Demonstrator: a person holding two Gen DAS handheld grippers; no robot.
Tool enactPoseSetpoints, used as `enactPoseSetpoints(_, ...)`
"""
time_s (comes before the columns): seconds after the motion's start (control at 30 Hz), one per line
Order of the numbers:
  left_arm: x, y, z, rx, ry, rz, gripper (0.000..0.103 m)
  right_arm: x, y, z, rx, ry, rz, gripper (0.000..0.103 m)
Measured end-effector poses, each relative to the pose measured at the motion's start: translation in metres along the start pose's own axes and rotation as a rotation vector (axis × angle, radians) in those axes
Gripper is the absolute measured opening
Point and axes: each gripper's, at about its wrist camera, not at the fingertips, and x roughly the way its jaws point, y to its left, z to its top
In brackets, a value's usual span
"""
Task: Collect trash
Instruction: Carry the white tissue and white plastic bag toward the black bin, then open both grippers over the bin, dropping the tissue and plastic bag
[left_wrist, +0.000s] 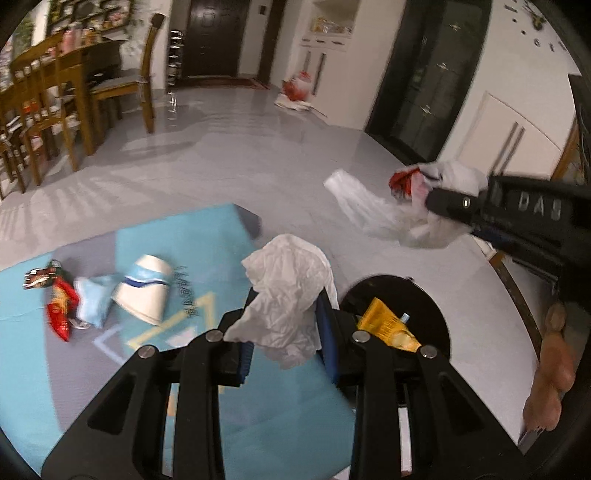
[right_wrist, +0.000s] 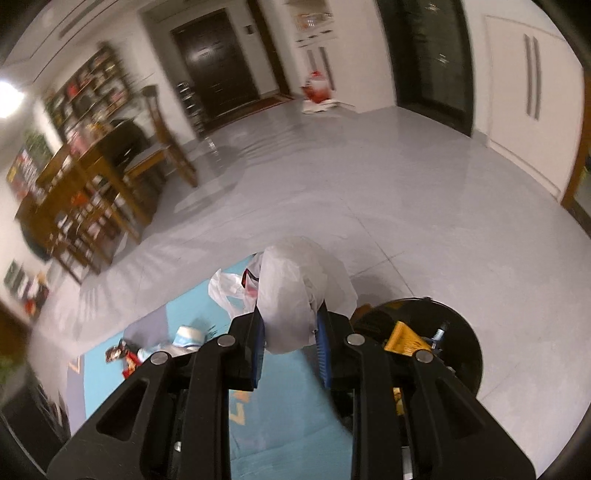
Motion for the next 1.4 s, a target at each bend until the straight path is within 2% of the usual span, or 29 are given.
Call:
enactPoseSetpoints(0.1,0.016,-0.022,-0.001,0.031,0.025,-0.021,0.031,-0.002,-0.018,0.003,0.056,-0.007,-0.032,0.025)
enactPoseSetpoints(0.27,0.039,-0.047,-0.004,0.056,0.074,-0.075,0.031,0.003,-0.048,0.002,0.15,-0.006,-0.14,0.026)
enactPoseSetpoints(0.43,0.064,-0.07,-0.011,0.082,0.14,-0.126,0.031,0.019,-0.073,-0.002,0.214,0.048,-0.175,0.026)
enactPoseSetpoints(0.63,0.101,-0.089,-0.018,0.127,0.255,-0.151,0.032,0.034,-0.093,-0.006,0.262,0.101,-0.227,0.026)
enactPoseSetpoints(0.73,0.119,-0.095,-0.022,0.132,0.303,-0.161,0.032,0.04,-0.103,-0.006,0.281,0.121,-0.285,0.026)
enactPoseSetpoints(1.0,0.152,-0.109,-0.033,0.113,0.368,-0.197,0.032,0.056,-0.122,-0.011,0.309,0.167,-0.366,0.027)
enactPoseSetpoints(1.1,0.156,-0.109,-0.035,0.098,0.387,-0.216,0.042,0.059,-0.123,-0.011,0.301,0.183,-0.352,0.033)
enactPoseSetpoints(1.17,0.158,-0.107,-0.035,0.079,0.391,-0.238,0.063,0.058,-0.125,-0.011,0.321,0.18,-0.305,0.042)
enactPoseSetpoints(1.23,0.155,-0.107,-0.035,0.08,0.382,-0.244,0.073,0.054,-0.125,-0.01,0.321,0.17,-0.31,0.055)
enactPoseSetpoints(1.3,0.149,-0.104,-0.034,0.096,0.369,-0.235,0.081,0.049,-0.123,-0.007,0.316,0.148,-0.327,0.062)
enactPoseSetpoints(1.37,0.138,-0.097,-0.03,0.099,0.338,-0.224,0.091,0.046,-0.119,-0.005,0.321,0.126,-0.302,0.069)
enactPoseSetpoints(1.4,0.132,-0.09,-0.028,0.092,0.321,-0.223,0.093,0.044,-0.117,-0.004,0.326,0.116,-0.281,0.073)
